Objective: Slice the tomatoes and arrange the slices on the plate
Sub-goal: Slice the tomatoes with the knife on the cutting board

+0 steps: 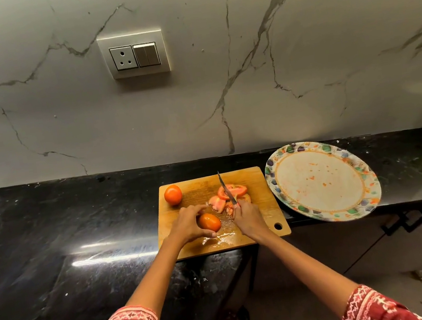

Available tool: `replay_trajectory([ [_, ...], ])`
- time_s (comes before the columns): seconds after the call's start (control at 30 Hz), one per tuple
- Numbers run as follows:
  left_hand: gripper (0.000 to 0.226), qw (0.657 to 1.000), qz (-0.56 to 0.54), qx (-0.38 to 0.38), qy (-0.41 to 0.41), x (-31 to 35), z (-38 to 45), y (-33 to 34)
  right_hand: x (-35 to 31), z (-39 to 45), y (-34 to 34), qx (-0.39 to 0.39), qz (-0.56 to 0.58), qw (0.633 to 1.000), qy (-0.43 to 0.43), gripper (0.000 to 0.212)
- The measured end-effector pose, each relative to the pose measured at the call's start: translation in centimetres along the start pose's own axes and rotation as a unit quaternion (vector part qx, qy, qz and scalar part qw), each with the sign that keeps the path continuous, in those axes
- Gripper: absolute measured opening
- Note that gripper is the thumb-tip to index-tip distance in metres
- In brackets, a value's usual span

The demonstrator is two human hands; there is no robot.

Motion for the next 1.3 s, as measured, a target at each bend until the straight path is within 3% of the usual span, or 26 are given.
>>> replay_trajectory([
  [0.2,0.065,0.998,-0.025,0.045,-0.027,-1.1,-0.3,0.0,0.3,-0.4,0.3,-0.010,0.074,0.997,-0.027,0.017],
  [0.4,0.063,0.983,0.111,0.139,-0.044,0.5,-2.0,-2.3,-0.9,-0.6,1.2,-0.042,0.200,0.979,-0.025,0.040],
  [0.53,0.060,0.976,0.145,0.163,-0.009,2.3,-2.2,-1.9,-1.1,-0.5,2.5,-0.060,0.256,0.965,0.001,0.039],
  [0.7,0.067,0.986,0.074,0.122,0.089,2.4,-2.2,-1.4,-0.3,-0.3,2.0,-0.045,0.287,0.956,0.036,0.041],
  [0.83,0.061,0.980,0.014,0.162,0.113,2.0,-2.6,-1.8,-0.4,-0.6,1.9,-0.051,0.299,0.952,0.036,0.035],
  [1.03,0.053,0.949,-0.246,0.164,0.113,1.0,-1.8,-1.3,-0.3,-0.6,1.7,-0.057,0.300,0.951,0.052,0.023],
  [1.3,0.042,0.908,-0.356,0.194,0.107,0.7,-1.8,-0.7,-1.4,-2.7,2.2,-0.026,0.099,0.995,0.002,0.028],
])
Point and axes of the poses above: each hand's wrist, its own z-axis towards the middle knuckle, its own y-axis out of the palm, x = y × z, the point moved 10 cm from there along z, towards the middle knuckle, and after that the axes turned 11 degrees about -x, right-handed, at the moved point
